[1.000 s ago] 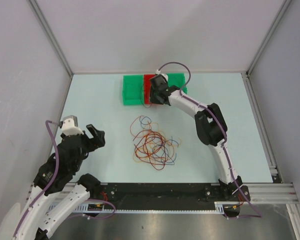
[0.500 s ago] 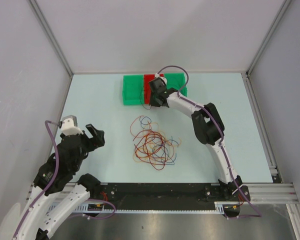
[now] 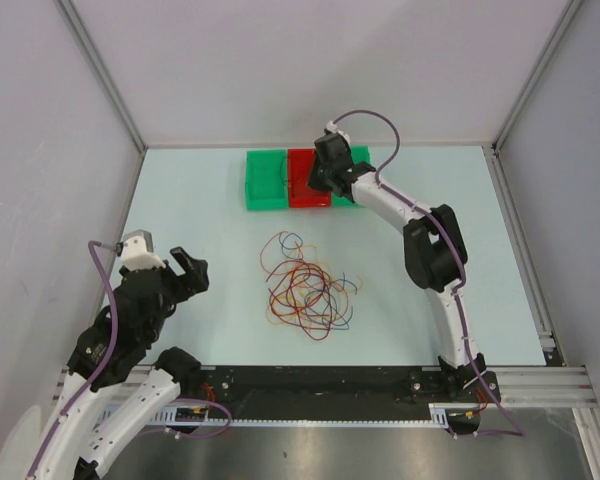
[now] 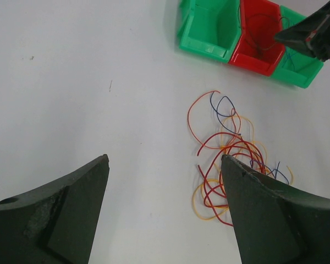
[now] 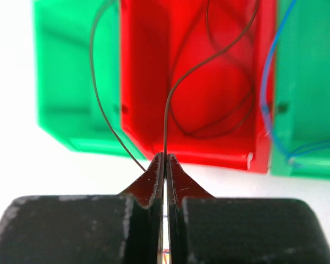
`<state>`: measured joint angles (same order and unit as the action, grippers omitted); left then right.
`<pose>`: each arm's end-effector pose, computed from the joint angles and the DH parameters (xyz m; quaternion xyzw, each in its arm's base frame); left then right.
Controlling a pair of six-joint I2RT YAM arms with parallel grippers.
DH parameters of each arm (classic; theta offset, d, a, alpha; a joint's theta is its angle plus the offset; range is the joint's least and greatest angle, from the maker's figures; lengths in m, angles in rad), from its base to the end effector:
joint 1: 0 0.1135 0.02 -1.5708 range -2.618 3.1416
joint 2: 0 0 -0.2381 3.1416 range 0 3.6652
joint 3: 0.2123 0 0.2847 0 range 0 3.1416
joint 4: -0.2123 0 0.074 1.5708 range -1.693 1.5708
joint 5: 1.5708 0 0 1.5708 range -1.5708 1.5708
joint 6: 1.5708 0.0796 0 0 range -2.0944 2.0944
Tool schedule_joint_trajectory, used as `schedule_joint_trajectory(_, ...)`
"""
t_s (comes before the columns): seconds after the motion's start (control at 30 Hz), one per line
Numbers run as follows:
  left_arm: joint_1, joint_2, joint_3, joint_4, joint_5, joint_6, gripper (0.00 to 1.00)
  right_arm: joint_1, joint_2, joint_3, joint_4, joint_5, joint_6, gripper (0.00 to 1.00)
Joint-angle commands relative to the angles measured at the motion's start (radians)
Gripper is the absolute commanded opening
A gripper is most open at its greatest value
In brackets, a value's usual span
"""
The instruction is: Untangle the cables
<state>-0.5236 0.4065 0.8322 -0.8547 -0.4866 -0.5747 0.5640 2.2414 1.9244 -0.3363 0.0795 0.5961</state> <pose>0.1583 -0.0484 0.3172 -0.1510 0.8130 -0.1009 0.5532 0.4875 0.3009 0.1771 0.0320 0.8955 0.2127 0.3896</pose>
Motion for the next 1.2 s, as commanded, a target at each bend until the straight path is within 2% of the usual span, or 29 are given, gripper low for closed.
schedule_joint_trajectory(0.0,0.013,0.011,0.001,0.022,0.010,0.018,0.88,-0.059,-0.069,0.030,0.085,-0.009,0.014,0.00)
schedule_joint_trajectory(0.4,0.023,0.015,0.001,0.022,0.010,0.019,0.88,-0.076,0.004,0.162,-0.030,0.233,-0.022,0.00)
schedule_joint_trajectory(0.7,0.027,0.020,0.002,0.022,0.010,0.019,0.88,0.011,0.153,0.323,-0.096,0.353,-0.096,0.00)
schedule_joint_trajectory(0.9,0.028,0.020,0.001,0.022,0.008,0.018,0.88,0.025,0.231,0.395,-0.129,0.368,-0.101,0.00)
schedule_joint_trajectory(1.17,0.028,0.017,0.001,0.022,0.008,0.018,0.88,0.030,0.277,0.421,-0.138,0.292,-0.113,0.00)
